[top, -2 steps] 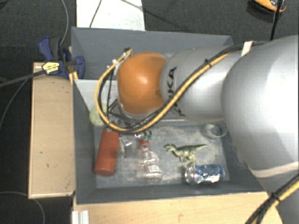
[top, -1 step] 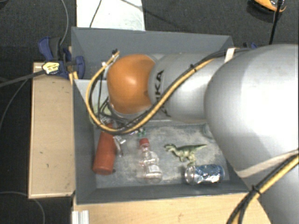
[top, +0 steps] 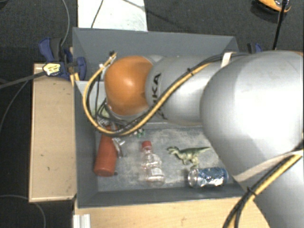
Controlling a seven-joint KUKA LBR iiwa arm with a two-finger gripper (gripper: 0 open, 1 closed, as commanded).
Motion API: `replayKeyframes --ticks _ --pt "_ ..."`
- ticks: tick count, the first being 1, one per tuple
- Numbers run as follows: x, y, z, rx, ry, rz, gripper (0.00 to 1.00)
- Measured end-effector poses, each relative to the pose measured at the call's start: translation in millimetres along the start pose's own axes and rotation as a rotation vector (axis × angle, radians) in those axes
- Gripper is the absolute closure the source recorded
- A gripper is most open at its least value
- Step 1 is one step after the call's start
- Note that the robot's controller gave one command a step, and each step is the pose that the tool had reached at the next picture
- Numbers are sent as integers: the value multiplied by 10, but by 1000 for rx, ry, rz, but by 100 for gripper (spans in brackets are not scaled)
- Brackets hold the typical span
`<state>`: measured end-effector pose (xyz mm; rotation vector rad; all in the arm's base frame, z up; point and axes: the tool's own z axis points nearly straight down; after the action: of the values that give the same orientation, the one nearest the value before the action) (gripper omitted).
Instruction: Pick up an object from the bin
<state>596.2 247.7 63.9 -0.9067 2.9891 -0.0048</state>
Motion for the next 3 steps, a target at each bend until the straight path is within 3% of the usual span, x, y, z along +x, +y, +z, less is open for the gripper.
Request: replayKeyframes --ticks 1,2,3 --pt "147 127 -69 -1 4 -322 100" --pt "148 127 -69 -1 4 -320 100" --pt "184 95 -941 -1 1 -297 100"
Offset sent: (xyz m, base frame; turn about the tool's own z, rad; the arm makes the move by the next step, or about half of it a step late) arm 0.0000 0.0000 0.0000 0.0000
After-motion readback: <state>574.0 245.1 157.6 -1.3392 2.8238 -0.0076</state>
